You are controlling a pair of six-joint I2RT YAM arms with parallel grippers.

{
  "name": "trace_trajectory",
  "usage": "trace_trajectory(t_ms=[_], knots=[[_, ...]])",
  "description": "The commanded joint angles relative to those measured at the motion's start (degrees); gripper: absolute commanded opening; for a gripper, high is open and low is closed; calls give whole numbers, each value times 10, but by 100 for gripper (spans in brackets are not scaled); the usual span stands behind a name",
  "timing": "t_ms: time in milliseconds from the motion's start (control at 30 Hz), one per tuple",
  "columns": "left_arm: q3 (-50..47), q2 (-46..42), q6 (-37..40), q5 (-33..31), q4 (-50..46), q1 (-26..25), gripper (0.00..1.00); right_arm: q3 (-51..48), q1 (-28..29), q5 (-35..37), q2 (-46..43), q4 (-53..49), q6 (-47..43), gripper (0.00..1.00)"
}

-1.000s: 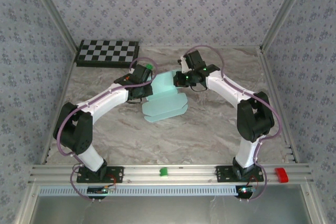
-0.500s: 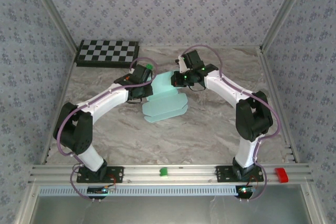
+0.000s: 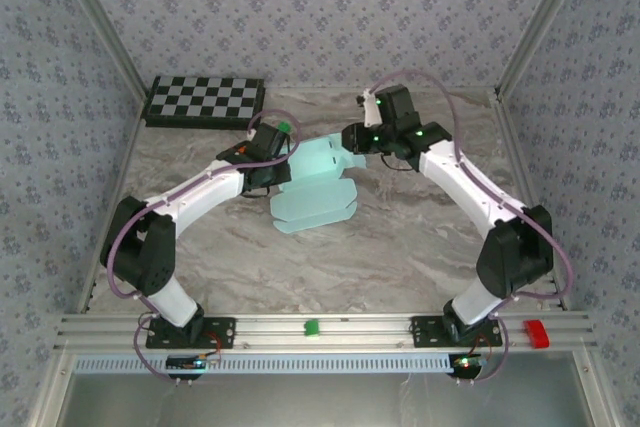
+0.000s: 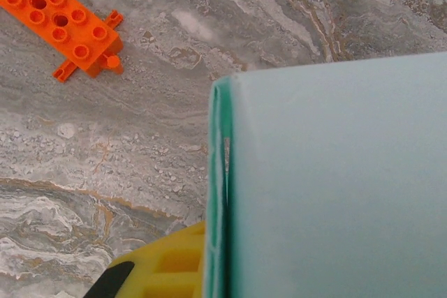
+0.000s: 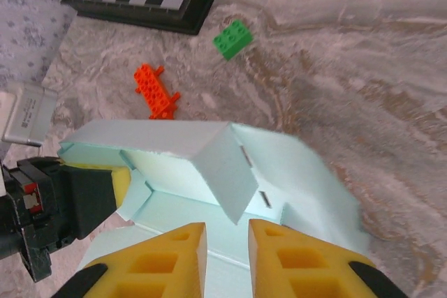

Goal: Fold the paper box

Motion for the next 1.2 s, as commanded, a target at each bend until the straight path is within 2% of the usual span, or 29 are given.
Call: trace_trajectory(t_ms=[0,267,433,733,1167], knots=[[4,-20,30,-9,16,0,0,-22,-23,12,-24,-4,-18,27],[9,-22,63,0,33,4,0,-56,-104,-7,-20,10,-58,30],[11,-22,68,14,47,9,0,-63,-126,-65,13,44,-114,35],[20,-16,71,26,50,16,0,-118,-129,-150,22,182,-167,44],[19,-17,70,36,59,21,0,-141,-114,-211,46,196,-192,46]])
